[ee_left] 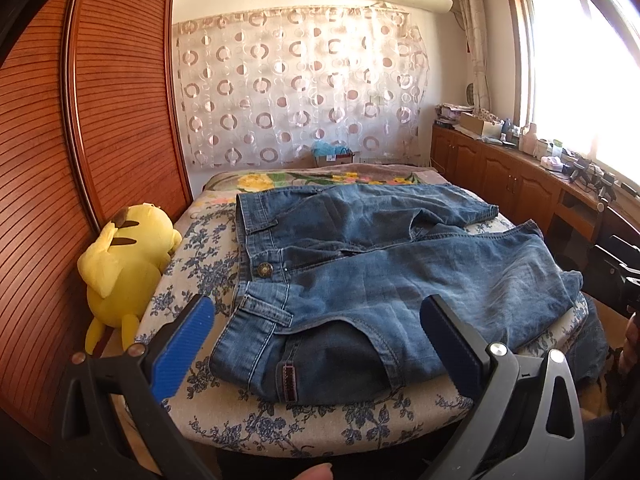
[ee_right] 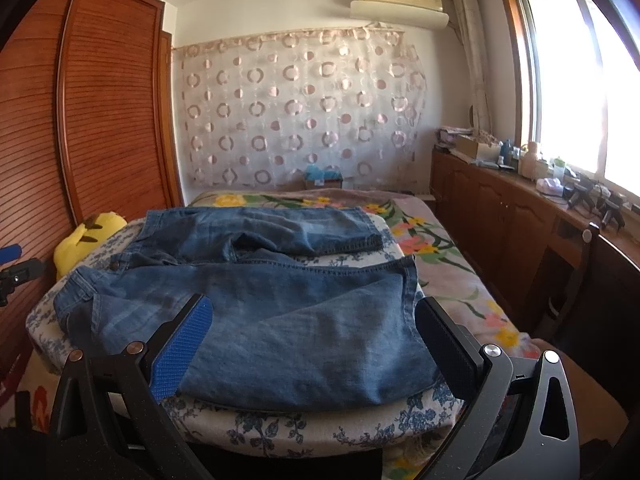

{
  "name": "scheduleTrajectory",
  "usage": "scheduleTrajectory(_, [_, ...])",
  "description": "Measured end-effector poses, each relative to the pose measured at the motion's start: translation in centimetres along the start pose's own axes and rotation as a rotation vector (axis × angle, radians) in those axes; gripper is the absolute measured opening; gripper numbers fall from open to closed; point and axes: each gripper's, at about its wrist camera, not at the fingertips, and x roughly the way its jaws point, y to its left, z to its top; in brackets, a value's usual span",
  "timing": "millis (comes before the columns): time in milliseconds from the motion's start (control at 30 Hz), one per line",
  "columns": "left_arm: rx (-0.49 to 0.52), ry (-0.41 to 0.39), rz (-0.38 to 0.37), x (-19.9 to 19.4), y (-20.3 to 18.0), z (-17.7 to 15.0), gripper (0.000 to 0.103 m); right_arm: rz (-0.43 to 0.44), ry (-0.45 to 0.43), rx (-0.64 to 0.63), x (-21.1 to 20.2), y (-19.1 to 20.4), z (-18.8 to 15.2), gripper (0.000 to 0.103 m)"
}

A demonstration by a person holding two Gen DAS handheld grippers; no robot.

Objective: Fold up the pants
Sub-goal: 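Lower the left tool onto the jeans waistband and close it while the right tool grips the denim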

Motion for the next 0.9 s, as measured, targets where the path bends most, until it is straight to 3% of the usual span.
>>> scheduleTrajectory(500, [0.002, 0.117, 0.028, 2.6, 4.4, -3.9, 0.103, 0.006, 0.05, -0.018, 0.6, -2.0, -1.8, 0.092])
scheduleTrajectory(900, [-0.06, 0.191, 0.048, 4.6, 8.4, -6.2, 0.099, 0.011, 0.122, -0.039, 1.9, -3.1, -3.2, 0.081])
